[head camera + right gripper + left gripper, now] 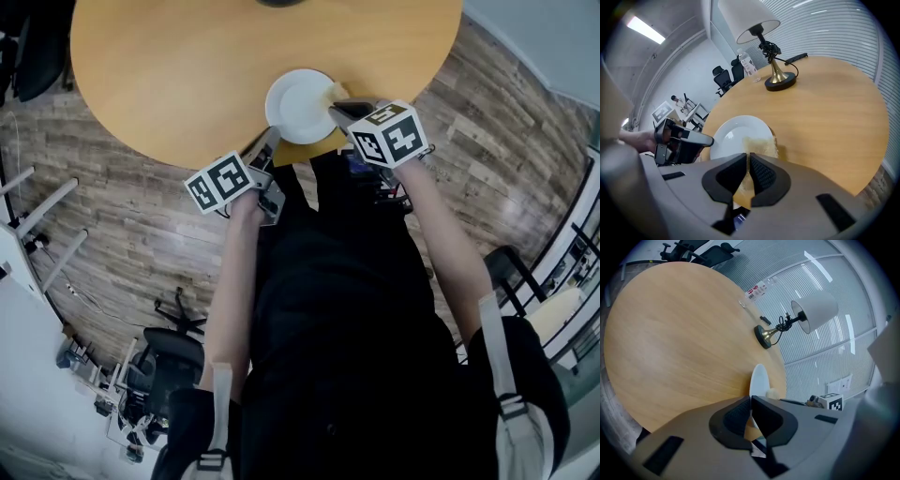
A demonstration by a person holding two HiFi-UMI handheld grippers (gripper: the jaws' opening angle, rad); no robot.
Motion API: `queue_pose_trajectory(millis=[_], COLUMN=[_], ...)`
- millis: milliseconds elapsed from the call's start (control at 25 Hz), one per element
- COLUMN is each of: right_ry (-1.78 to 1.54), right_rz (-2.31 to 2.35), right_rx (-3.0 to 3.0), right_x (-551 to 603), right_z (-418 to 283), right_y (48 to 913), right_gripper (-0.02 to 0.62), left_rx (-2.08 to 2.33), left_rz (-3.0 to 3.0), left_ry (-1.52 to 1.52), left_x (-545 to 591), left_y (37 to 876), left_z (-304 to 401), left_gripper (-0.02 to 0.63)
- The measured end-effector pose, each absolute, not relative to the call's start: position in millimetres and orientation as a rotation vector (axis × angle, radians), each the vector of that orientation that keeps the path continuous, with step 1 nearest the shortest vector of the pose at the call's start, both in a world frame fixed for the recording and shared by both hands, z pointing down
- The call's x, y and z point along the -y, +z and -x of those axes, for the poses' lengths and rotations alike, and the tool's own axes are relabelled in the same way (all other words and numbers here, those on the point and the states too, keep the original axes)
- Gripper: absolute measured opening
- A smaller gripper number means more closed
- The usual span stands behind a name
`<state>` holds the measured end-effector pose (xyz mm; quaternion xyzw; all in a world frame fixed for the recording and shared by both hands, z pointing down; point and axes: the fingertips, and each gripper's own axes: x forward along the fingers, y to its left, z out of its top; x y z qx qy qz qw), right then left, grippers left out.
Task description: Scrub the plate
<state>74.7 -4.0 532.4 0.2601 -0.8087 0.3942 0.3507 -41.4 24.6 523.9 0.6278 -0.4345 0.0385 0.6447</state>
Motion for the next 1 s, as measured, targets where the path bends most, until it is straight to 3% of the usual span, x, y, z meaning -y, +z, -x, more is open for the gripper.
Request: queue_pose_trajectory(millis=[520, 1000], right_ry=[1.002, 1.193], right_rz=[-0.448, -1.102], right_rx=[2.106, 2.066], right_x=[-52.2, 25.8], right_z=[-13.8, -182.2], right_y=[510.1, 464.8], right_gripper=[0.029, 0.029], left_rx=[0.989, 0.986], left_rz=[-1.368, -1.342], left_ry=[0.043, 0.038], left_x=[-9.4, 36.6], left_y=[538.3, 548.4], left_z=[36.1, 22.9], left_gripper=[0.023, 0.025])
